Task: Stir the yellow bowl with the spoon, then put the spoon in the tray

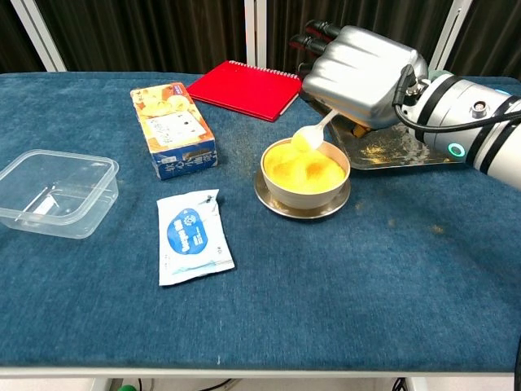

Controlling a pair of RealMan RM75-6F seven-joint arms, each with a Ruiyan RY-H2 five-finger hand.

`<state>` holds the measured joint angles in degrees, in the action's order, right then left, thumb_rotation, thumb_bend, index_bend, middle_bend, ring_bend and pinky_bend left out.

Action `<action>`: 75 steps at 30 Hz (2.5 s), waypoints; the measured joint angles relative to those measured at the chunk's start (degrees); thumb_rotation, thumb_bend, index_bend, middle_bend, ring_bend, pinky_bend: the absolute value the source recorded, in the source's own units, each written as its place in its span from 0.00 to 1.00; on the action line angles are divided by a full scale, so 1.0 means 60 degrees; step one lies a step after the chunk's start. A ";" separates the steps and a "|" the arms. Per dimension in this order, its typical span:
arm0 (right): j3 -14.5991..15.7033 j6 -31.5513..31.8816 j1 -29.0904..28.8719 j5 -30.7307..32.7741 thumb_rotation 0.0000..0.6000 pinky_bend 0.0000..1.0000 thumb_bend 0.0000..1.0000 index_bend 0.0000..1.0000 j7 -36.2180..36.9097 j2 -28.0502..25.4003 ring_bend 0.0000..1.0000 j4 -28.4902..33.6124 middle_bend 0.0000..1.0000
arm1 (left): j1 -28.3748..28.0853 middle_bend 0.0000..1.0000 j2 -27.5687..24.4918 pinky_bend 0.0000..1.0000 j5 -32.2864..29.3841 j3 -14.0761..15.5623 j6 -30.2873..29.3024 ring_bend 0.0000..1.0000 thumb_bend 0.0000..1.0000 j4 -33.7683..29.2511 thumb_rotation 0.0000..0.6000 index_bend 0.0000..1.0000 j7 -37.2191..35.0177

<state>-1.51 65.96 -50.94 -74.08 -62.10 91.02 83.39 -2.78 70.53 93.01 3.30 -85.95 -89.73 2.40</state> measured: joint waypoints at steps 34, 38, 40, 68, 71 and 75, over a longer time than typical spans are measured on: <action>0.0399 -0.1753 -0.1138 0.0109 1.00 0.00 0.51 0.73 -0.5056 0.0522 0.00 -0.0172 0.28 | 0.0124 0.14 0.0156 0.10 -0.0096 0.0076 -0.0007 0.07 0.39 0.0426 1.00 0.11 -0.0381; 0.0291 -0.1334 -0.0864 0.0037 1.00 0.00 0.51 0.73 -0.4319 0.0648 0.00 -0.0157 0.28 | 0.0125 0.14 0.0166 0.10 -0.0097 0.0084 0.0008 0.07 0.39 0.0433 1.00 0.11 -0.0386; 0.0218 -0.1123 -0.0694 0.0035 1.00 0.00 0.51 0.73 -0.3881 0.0682 0.00 -0.0147 0.28 | 0.0119 0.14 0.0158 0.10 -0.0103 0.0080 0.0020 0.07 0.39 0.0417 1.00 0.11 -0.0372; -0.0108 -0.0306 0.0029 -0.1314 1.00 0.00 0.52 0.74 -0.2623 -0.0125 0.00 0.0201 0.30 | 0.0108 0.14 0.0021 0.10 0.0135 0.0072 -0.0174 0.07 0.39 -0.0079 1.00 0.11 0.0022; 0.0053 -0.0852 -0.0254 -0.1564 1.00 0.00 0.52 0.76 -0.4182 -0.0339 0.00 0.0382 0.30 | 0.0135 0.14 0.0117 0.10 0.0137 0.0080 -0.0206 0.07 0.39 0.0063 1.00 0.11 -0.0092; 0.0114 -0.1575 -0.0597 -0.1623 1.00 0.00 0.52 0.76 -0.5998 -0.0588 0.00 0.0695 0.30 | 0.0180 0.14 0.0224 0.10 0.0093 0.0096 -0.0216 0.07 0.39 0.0287 1.00 0.11 -0.0248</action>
<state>-0.83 56.51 -54.52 -83.82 -98.09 87.49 87.57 -1.70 71.87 93.57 3.87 -87.24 -88.01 0.92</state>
